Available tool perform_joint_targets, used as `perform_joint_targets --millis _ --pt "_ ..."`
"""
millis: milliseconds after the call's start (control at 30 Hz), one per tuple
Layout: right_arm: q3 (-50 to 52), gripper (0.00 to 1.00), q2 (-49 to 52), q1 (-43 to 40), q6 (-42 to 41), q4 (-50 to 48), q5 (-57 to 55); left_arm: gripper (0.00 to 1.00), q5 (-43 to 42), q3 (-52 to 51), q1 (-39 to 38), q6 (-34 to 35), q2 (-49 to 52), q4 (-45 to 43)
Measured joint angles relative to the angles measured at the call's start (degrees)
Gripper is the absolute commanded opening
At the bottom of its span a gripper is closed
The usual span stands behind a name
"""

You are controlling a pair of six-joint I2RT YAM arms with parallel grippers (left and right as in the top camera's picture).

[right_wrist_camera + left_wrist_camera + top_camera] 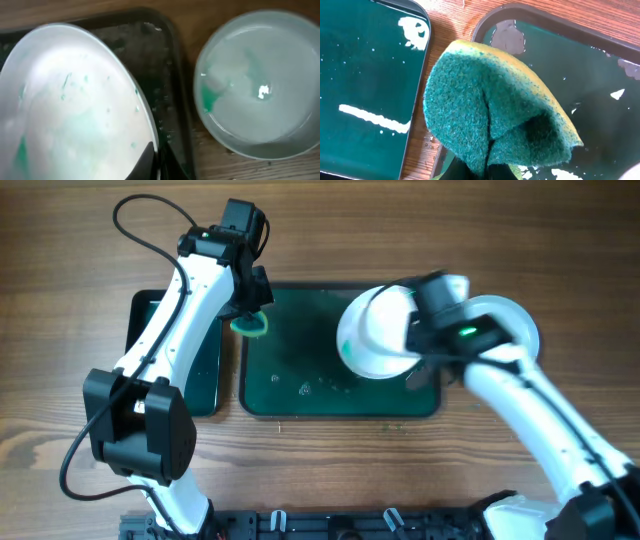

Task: Clean dirty plates on tray and stack at the side
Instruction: 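Lift the last plate with the right gripper and stack it on the right pile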

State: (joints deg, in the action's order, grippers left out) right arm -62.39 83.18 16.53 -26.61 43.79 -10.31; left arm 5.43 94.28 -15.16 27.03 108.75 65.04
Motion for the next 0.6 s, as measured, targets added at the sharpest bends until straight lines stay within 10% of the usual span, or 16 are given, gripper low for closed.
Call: perform_joint_targets --millis 167,333,433,600 --pt "0.02 0.04 -0.24 -29.07 4.02 1.92 10.29 0.04 0.0 0.0 0.0 0.0 0.0 -0.09" --pt "4.24 0.06 2.34 -36.2 2.82 -2.86 5.05 0.04 0.0 0.0 0.0 0.0 0.0 -0.28" --pt "7.98 0.69 4.04 -36.2 1.16 -5.6 3.19 0.04 0.0 0.0 0.0 0.0 0.0 -0.35" --pt "6.21 0.82 4.15 -35.67 4.31 -2.51 10.56 0.04 -0.22 0.0 1.11 -0.24 -0.37 2.27"
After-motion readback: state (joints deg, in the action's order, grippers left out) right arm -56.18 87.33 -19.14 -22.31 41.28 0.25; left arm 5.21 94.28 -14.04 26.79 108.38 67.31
